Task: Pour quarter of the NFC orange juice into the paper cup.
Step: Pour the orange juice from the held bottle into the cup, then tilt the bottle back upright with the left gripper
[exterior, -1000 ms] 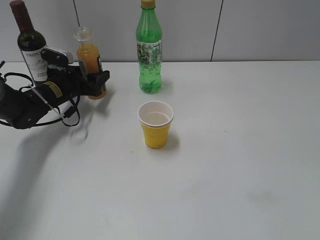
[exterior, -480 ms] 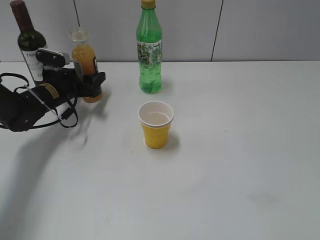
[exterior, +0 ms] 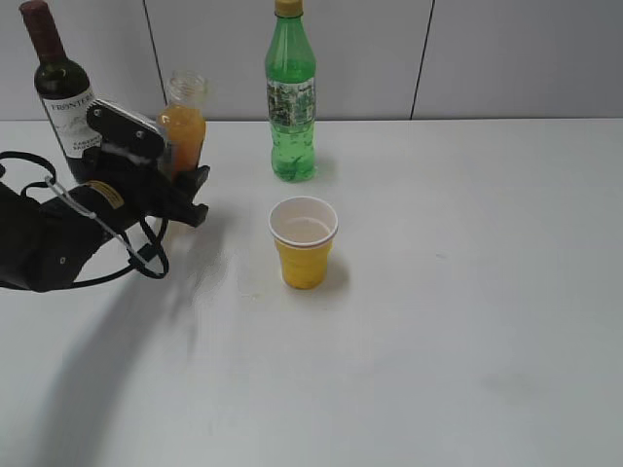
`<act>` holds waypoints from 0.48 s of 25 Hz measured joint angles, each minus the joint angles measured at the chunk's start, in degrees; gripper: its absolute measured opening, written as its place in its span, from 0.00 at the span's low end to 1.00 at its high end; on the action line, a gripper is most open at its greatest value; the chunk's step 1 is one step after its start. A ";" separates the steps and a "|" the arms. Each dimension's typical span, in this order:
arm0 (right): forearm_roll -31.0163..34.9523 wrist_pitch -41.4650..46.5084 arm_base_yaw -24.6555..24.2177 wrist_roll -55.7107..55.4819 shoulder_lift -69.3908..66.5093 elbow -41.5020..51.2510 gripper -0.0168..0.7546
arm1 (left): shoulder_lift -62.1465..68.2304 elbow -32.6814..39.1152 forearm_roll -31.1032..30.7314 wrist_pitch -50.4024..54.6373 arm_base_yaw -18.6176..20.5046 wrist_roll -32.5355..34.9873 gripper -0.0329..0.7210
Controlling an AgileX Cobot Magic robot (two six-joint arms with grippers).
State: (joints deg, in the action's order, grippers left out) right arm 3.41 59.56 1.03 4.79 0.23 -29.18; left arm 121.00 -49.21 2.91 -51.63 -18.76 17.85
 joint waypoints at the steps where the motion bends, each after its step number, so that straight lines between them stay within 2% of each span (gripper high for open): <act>1: 0.00 0.00 0.00 0.00 0.00 0.00 0.79 | -0.53 0.95 2.10 -0.04 -1.01 2.97 0.63; 3: 0.00 0.00 0.00 0.00 0.00 0.00 0.79 | -0.99 2.30 4.85 0.00 -2.91 8.32 0.63; 6: 0.00 0.00 0.00 0.00 0.00 0.00 0.79 | -1.04 3.28 6.16 0.02 -4.63 12.51 0.63; 12: 0.00 0.00 0.00 0.00 0.00 0.00 0.79 | -1.04 3.35 10.09 -0.08 -6.03 23.01 0.63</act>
State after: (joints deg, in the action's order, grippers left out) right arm 3.41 59.56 1.03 4.79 0.23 -29.18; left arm 119.96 -45.86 13.00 -51.71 -24.80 40.86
